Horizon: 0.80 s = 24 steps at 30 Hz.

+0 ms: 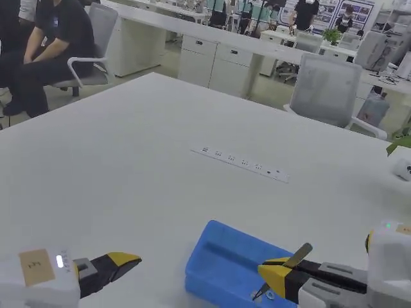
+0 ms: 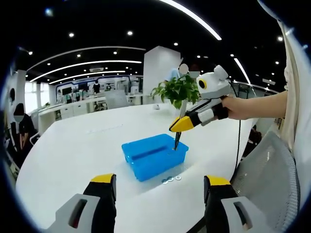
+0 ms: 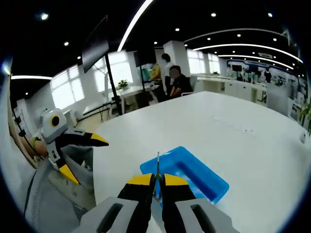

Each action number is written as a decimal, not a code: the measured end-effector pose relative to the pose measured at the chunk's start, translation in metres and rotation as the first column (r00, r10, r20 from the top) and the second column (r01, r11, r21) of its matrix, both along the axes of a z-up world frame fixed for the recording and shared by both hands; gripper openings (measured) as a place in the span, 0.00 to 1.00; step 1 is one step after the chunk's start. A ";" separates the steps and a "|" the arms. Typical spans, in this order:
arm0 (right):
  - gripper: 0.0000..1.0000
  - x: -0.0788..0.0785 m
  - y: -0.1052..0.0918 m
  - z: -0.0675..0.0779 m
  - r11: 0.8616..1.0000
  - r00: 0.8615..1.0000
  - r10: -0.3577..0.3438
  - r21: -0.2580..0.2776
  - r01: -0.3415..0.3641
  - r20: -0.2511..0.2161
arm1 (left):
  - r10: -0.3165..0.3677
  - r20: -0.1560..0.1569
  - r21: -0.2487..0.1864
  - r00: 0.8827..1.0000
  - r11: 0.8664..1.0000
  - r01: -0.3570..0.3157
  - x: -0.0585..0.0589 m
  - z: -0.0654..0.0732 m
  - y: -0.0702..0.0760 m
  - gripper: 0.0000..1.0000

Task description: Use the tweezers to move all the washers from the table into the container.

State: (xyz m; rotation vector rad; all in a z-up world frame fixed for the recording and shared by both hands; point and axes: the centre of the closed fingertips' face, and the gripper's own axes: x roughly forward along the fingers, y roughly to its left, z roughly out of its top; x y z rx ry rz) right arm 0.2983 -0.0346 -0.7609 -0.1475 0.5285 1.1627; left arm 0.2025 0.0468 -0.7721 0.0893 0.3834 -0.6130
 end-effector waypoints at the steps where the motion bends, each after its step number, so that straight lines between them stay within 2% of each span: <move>1: 0.03 0.004 0.000 0.000 1.000 1.000 -0.003 -0.003 0.003 -0.001 | 0.000 0.000 0.003 1.000 1.000 0.000 0.000 0.000 0.000 0.74; 6: 0.03 0.021 -0.004 -0.007 0.999 0.998 -0.048 0.004 0.049 -0.033 | 0.000 -0.004 0.001 1.000 1.000 0.000 0.000 -0.001 0.000 0.75; 13: 0.03 0.039 -0.009 -0.022 0.996 0.994 -0.090 -0.017 0.089 -0.064 | -0.001 -0.001 0.000 1.000 1.000 0.001 0.000 -0.001 0.000 0.75; 24: 0.03 0.057 -0.004 -0.047 0.994 0.991 -0.094 -0.068 0.088 -0.090 | 0.012 -0.002 0.003 1.000 1.000 -0.012 0.001 -0.001 0.003 0.75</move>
